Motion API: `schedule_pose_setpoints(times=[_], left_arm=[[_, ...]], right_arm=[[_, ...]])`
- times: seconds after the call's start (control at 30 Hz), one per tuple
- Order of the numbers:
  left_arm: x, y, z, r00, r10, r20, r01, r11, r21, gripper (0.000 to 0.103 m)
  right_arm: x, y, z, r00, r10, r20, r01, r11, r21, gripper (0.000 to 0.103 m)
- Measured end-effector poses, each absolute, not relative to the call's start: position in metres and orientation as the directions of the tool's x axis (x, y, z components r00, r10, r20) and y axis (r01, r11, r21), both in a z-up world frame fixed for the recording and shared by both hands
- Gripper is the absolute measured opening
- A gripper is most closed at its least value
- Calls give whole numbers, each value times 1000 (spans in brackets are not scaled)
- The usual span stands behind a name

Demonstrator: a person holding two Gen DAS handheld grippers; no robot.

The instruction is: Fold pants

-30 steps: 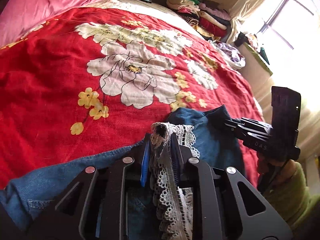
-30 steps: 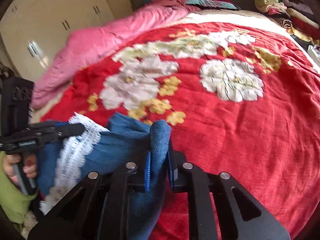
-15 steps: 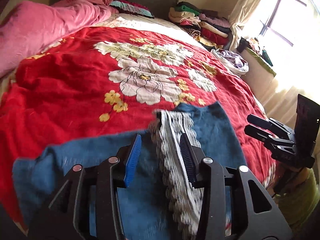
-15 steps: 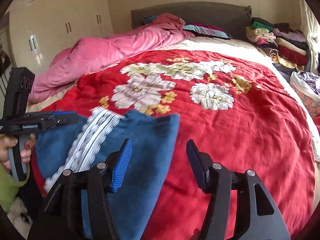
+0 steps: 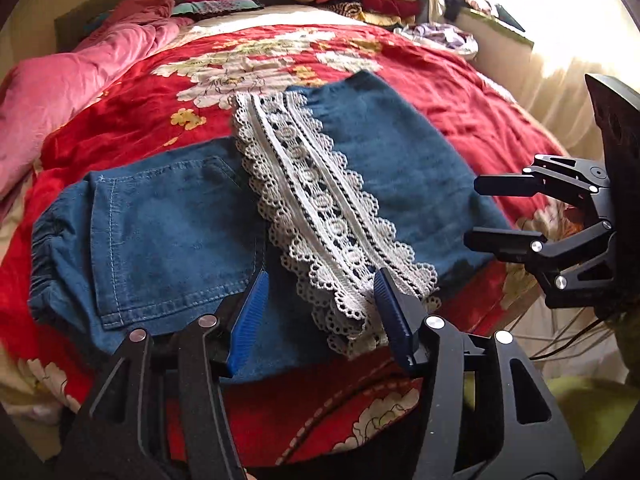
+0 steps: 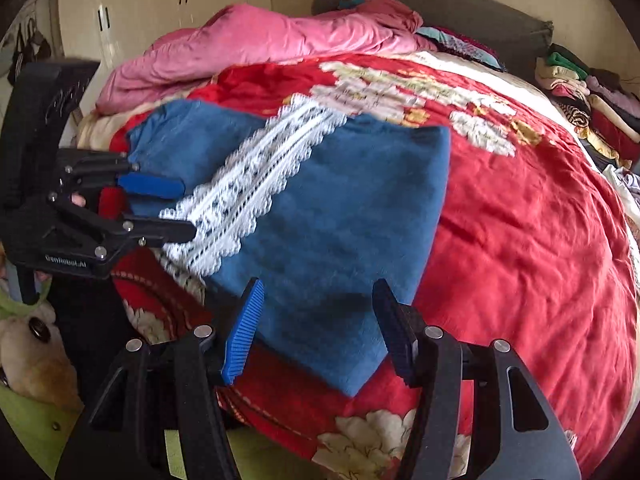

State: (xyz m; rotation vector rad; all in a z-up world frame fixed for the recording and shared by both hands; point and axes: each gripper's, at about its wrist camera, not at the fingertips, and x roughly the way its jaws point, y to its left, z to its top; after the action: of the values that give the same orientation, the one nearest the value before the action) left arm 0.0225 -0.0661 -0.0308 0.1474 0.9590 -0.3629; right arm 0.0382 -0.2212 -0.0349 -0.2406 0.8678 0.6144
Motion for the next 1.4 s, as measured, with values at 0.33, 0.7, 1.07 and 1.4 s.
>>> schedule_pose_setpoints(times=[0.33, 0.7, 1.07, 1.4], left_arm=[[27, -56, -40, 479, -253, -840, 340, 936, -89, 55], [17, -45, -17, 521, -247, -817, 302, 949, -94, 61], [3, -6, 14, 606, -168, -778, 202, 978, -54, 68], [-3, 24, 20, 629, -142, -764, 137, 988, -70, 72]], right_arm=[[44, -227, -50, 442, 398, -804, -543, 832, 113, 56], [45, -245, -21, 485, 458, -745, -485, 850, 207, 84], [46, -229, 11, 527, 479, -702, -522, 834, 177, 85], [59, -187, 38, 535, 503, -679, -587, 799, 130, 85]])
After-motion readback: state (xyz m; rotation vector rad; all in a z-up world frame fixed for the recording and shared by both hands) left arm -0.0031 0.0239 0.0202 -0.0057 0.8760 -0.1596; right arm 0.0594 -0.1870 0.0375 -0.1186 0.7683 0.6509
